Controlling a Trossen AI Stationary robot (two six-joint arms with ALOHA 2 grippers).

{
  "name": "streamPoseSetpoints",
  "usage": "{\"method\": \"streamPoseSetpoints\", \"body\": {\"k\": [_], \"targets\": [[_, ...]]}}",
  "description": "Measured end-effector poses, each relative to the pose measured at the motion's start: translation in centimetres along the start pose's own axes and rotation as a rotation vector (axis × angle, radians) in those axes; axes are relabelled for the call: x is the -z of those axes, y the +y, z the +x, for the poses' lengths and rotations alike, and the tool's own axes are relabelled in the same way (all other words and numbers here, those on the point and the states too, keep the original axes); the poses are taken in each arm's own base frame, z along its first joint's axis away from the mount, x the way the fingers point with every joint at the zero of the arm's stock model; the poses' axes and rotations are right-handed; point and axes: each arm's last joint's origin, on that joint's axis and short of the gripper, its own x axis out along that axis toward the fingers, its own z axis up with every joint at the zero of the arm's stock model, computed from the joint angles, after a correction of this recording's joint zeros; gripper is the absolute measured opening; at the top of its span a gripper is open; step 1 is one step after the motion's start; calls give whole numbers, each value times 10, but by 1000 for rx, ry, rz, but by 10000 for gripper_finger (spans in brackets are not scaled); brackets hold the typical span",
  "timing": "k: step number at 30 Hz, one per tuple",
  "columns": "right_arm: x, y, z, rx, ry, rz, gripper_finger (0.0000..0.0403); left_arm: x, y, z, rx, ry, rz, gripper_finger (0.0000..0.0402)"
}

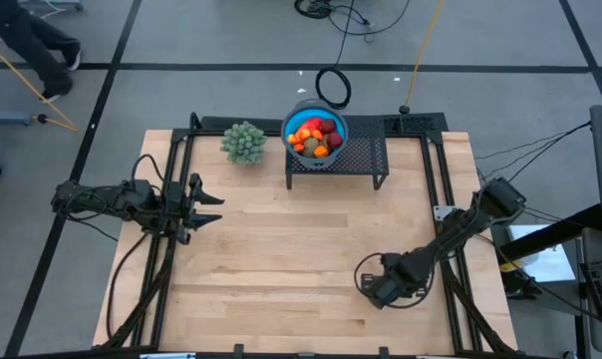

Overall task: Pick & Place Fruit
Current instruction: Put the yellow table knife on the shelf

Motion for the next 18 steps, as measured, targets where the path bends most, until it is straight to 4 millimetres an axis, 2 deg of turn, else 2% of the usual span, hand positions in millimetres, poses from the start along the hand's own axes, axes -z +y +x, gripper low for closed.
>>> {"method": "streamPoseSetpoints", "body": {"k": [8,18], "targets": [[0,3,8,15,2,4,178,0,0,0,0,0,-3,184],[-2,3,9,22,-13,-5,129,0,0,0,1,0,-17,184]]}}
